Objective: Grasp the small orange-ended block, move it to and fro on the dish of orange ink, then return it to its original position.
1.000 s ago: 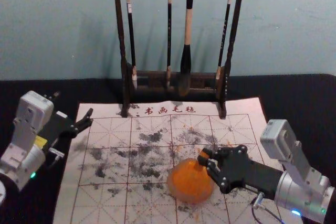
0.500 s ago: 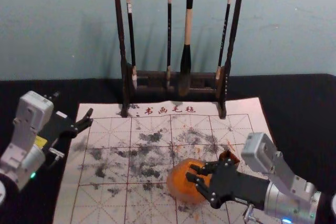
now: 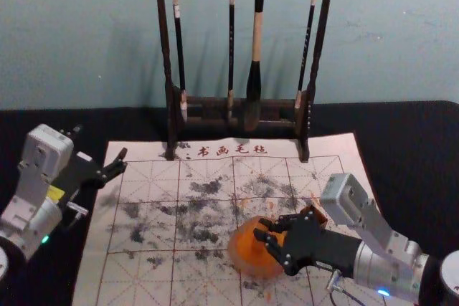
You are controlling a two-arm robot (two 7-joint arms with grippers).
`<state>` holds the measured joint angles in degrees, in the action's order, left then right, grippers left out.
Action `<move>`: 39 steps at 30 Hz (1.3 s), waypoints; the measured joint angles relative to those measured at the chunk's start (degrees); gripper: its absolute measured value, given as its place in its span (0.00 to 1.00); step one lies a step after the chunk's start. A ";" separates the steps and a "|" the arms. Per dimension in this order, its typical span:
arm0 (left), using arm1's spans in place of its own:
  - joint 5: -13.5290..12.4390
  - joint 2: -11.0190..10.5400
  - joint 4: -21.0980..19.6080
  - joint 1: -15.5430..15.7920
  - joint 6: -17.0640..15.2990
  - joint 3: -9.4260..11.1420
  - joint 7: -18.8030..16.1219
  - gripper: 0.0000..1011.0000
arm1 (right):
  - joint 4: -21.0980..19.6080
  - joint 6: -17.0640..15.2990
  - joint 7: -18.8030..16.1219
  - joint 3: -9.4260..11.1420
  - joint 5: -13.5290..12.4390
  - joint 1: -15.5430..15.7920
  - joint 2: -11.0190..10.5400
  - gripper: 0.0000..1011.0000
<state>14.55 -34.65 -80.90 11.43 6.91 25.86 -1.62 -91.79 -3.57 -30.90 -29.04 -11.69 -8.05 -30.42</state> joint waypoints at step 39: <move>0.00 0.00 0.00 0.00 0.00 0.00 0.00 0.99 | -2.41 -2.07 1.23 3.34 -2.66 2.85 -1.75 0.09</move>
<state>14.55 -34.64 -80.90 11.43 6.91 25.86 -1.62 -94.19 -5.64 -29.67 -25.70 -14.35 -5.19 -32.18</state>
